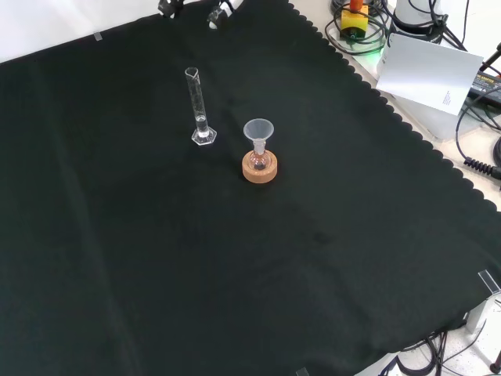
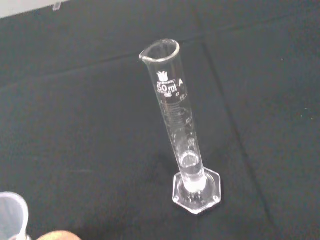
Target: Pick up the graduated cylinder.
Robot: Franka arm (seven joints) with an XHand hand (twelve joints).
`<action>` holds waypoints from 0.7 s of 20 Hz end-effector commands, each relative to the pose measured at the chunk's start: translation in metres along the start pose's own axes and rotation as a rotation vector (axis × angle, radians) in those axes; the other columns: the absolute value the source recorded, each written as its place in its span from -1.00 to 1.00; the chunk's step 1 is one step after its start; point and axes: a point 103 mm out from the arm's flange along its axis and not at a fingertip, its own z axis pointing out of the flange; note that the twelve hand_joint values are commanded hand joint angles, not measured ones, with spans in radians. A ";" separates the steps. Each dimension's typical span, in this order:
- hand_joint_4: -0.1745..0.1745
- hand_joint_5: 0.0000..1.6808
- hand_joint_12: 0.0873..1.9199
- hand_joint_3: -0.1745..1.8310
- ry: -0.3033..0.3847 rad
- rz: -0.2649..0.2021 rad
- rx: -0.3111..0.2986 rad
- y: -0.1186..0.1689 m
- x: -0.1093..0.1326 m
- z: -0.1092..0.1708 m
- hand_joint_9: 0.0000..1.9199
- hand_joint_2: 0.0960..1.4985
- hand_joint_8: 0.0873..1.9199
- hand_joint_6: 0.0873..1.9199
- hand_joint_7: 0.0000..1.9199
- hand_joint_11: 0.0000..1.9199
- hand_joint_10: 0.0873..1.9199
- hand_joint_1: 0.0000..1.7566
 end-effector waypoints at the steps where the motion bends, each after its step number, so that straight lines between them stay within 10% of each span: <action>1: -0.24 -0.61 0.39 -0.97 0.046 -0.008 0.009 0.005 -0.012 0.013 -0.50 0.44 -0.40 -1.00 -0.82 -0.70 -0.39 -0.13; 14: -0.28 -0.43 0.33 -1.00 0.219 -0.047 0.038 0.007 -0.032 0.049 -0.36 0.34 -0.39 -1.00 -0.60 -0.59 -0.47 0.05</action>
